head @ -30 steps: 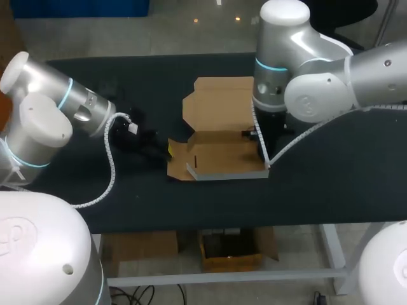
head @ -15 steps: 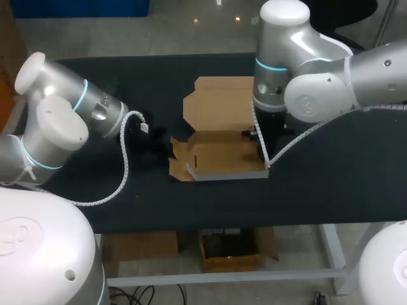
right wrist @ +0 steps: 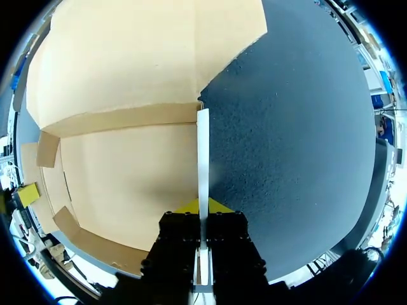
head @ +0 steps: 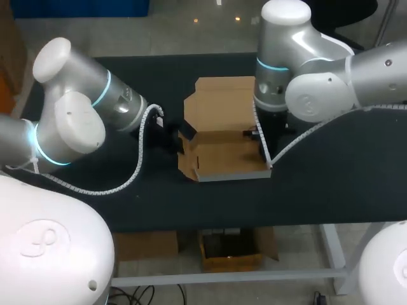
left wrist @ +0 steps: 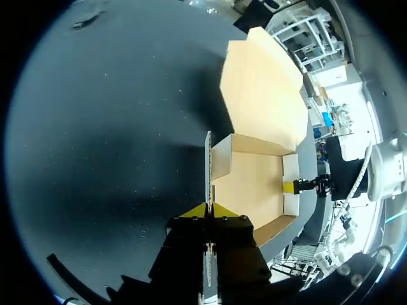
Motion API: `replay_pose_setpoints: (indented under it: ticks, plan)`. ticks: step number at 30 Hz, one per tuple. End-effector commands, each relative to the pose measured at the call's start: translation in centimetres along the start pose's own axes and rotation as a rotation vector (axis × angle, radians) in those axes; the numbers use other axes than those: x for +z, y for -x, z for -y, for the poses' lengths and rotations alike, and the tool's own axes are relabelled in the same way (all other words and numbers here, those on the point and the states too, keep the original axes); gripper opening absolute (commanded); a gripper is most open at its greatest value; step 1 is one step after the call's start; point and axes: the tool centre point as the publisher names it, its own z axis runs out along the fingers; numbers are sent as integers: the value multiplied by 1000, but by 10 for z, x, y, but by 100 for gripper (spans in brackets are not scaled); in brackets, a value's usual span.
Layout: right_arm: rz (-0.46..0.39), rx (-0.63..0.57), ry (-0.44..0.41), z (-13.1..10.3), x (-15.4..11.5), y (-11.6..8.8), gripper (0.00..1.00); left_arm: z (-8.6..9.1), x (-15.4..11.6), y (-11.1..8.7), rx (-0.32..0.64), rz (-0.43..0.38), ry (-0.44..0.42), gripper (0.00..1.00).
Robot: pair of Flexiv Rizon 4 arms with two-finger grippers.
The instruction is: Assemble the packaging by folding the flat box into shape, placing the metal phone stand inside, and closing the box properly
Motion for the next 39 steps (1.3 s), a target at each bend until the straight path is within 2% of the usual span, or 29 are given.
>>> replay_pose_setpoints:
  ticks: [1,4,7,14,19,27,35,39]
  plan:
    - [3,-1,-5,0,0,-5,0,-1,7,-19,-7,204,-1,0]
    - [3,-1,-5,0,0,-5,0,0,7,-23,-15,237,2,0]
    - [3,-1,-5,0,0,-5,0,1,7,-26,-28,264,-2,6]
    - [3,-1,-5,0,0,-5,0,-2,-2,-26,-26,252,-11,39]
    - [3,-1,-5,0,0,-5,0,-2,-20,-14,-33,191,-1,42]
    - [3,-1,-5,0,0,-5,0,-1,-41,15,-10,59,102,42]
    - [3,-1,-5,0,0,-5,0,5,-45,43,7,-53,161,42]
    - [3,-1,-5,0,0,-5,0,7,-41,57,-3,-89,173,36]
